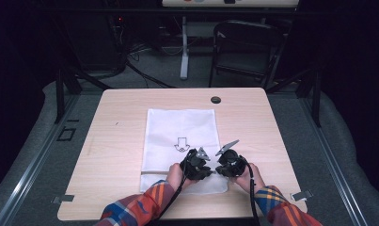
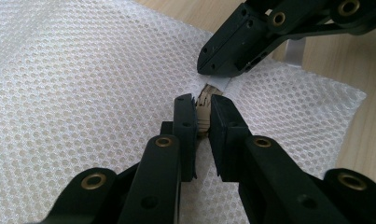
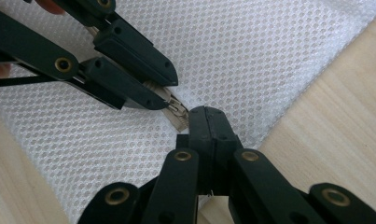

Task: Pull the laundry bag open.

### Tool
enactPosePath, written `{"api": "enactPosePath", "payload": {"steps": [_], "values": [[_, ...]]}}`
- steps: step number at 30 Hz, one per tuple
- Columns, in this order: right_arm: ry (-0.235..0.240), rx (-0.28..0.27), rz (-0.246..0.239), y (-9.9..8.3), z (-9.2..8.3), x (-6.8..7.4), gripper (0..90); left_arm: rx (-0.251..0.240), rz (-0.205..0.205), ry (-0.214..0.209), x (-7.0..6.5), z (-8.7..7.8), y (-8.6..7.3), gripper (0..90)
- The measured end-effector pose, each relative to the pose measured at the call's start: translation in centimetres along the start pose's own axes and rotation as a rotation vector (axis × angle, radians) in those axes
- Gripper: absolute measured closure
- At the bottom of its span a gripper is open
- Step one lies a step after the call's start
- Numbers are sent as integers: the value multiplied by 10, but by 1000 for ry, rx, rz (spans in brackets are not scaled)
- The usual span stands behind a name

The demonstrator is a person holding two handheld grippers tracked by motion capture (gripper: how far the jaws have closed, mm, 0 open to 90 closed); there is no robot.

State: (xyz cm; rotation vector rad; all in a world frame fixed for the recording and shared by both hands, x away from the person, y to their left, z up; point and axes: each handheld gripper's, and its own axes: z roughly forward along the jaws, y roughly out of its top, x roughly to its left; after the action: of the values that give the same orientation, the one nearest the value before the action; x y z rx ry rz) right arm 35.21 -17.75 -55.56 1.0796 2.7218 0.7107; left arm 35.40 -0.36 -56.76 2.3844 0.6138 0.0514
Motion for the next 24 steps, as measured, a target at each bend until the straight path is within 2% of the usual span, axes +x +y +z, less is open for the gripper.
{"api": "enactPosePath", "payload": {"steps": [1,4,9,11,16,20,24], "values": [[2,-10,13,-1,0,0,900,-3,-6,-14,1,-1,0,811],[6,-6,10,-1,0,-1,900,1,-16,-9,4,-5,-2,811],[2,-13,12,-1,1,0,900,0,-47,-29,10,-11,-8,809],[3,1,-32,1,0,0,900,1,-53,-29,10,-10,-9,809],[9,-57,-49,5,-2,6,900,-2,-60,-36,11,-9,-10,807],[-5,-40,-59,7,4,10,900,-3,-57,-33,11,-9,-10,807],[-8,-48,-76,6,8,12,900,-1,-55,-31,10,-9,-10,807]]}}
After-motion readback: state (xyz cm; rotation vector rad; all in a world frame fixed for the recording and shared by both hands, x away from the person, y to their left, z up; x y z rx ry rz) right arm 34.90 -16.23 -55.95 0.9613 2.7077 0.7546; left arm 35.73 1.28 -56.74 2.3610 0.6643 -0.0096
